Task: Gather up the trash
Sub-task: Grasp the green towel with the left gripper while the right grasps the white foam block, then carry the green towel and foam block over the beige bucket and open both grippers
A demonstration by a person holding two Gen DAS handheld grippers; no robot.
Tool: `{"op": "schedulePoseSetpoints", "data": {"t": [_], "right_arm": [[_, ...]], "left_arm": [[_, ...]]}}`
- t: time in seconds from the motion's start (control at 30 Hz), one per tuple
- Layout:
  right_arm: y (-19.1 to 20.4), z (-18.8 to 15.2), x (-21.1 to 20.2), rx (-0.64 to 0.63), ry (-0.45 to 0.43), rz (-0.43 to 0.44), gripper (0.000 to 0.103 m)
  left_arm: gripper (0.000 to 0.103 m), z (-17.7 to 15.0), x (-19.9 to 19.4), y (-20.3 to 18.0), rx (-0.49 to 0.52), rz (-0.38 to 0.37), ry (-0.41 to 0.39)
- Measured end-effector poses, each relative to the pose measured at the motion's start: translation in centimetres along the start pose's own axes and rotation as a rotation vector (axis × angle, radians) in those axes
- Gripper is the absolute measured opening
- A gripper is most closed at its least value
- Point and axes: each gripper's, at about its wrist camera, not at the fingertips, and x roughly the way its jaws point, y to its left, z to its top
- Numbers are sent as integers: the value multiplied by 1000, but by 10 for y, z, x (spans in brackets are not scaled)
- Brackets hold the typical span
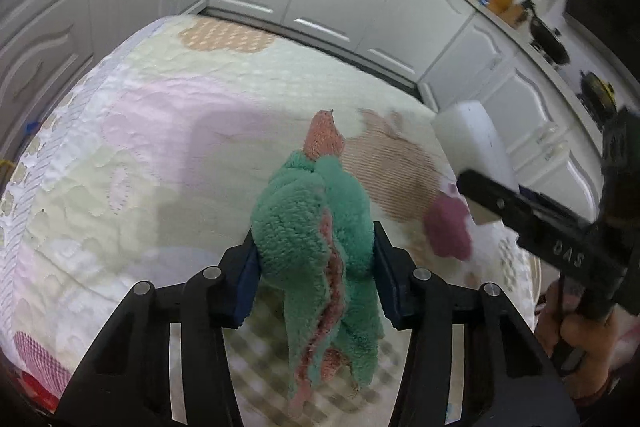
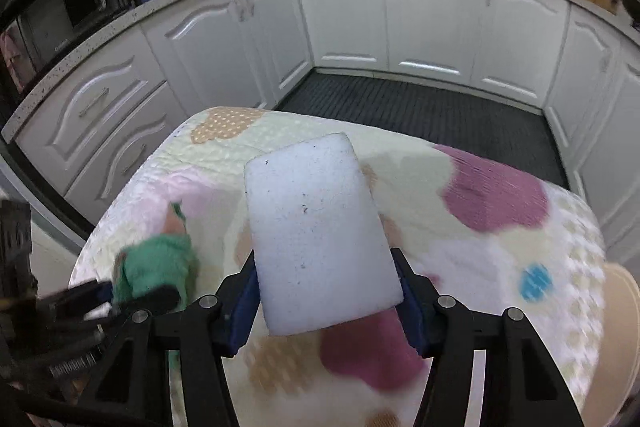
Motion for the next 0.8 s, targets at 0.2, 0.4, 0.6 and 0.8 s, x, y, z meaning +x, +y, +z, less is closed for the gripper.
{"op": "schedulePoseSetpoints", "data": {"t": [0.2, 0.4, 0.6, 0.8], "right_arm": [[-33, -39, -44, 77, -38, -61, 58], [-67, -65, -81, 159, -68, -100, 59], [-96, -85, -108, 215, -92, -150, 59], [-129, -106, -129, 296, -106, -185, 59]], "left_arm": [[48, -10, -8, -41, 99, -16, -17], [48, -20, -3, -86, 175, -33, -4], [48, -27, 4, -128, 259, -46, -6], [48, -33, 13, -168, 328, -65, 4]]}}
